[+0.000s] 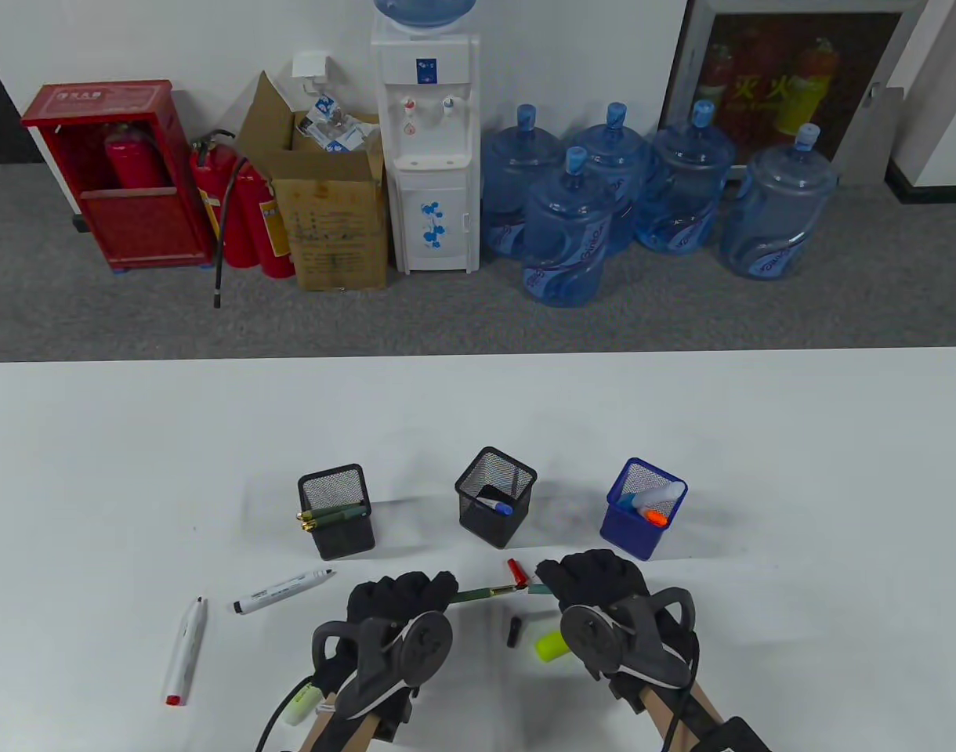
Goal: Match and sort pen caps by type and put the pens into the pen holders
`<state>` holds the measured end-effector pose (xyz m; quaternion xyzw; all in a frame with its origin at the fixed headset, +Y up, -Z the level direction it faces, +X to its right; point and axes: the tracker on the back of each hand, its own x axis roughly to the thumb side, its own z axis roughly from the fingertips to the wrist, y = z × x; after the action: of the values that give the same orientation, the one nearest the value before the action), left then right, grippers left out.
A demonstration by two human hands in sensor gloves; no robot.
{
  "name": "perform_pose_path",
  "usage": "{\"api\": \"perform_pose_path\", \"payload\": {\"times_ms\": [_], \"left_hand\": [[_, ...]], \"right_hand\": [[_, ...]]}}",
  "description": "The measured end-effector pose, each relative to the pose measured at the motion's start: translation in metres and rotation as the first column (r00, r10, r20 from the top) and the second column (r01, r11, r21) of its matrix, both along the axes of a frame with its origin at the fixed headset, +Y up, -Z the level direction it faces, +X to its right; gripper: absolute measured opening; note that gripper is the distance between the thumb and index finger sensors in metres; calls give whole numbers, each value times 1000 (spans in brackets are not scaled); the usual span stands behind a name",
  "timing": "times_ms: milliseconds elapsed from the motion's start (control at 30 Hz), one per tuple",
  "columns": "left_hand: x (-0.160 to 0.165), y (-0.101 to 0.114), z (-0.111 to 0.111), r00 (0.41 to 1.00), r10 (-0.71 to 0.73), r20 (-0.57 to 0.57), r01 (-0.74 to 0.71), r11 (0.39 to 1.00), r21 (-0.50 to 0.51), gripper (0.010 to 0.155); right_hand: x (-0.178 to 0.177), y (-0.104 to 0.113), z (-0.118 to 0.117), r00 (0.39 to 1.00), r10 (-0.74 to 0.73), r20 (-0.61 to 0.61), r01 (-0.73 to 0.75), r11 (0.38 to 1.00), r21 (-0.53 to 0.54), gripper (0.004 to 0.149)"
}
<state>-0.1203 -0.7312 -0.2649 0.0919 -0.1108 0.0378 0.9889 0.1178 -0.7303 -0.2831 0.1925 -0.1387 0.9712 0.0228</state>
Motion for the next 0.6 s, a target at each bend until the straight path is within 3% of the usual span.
{"api": "perform_pose_path", "payload": {"times_ms": [233,600], "left_hand": [[-1,-1,-1,1000,23,-5,-24,1000,-9,53],[20,-8,-3,996,45,72,-42,998,-43,53]], "right_hand": [[5,-2,-1,999,-20,27,20,1000,-7,52],[-10,-1,5,997,-53,-53,54,999,5,49]]}}
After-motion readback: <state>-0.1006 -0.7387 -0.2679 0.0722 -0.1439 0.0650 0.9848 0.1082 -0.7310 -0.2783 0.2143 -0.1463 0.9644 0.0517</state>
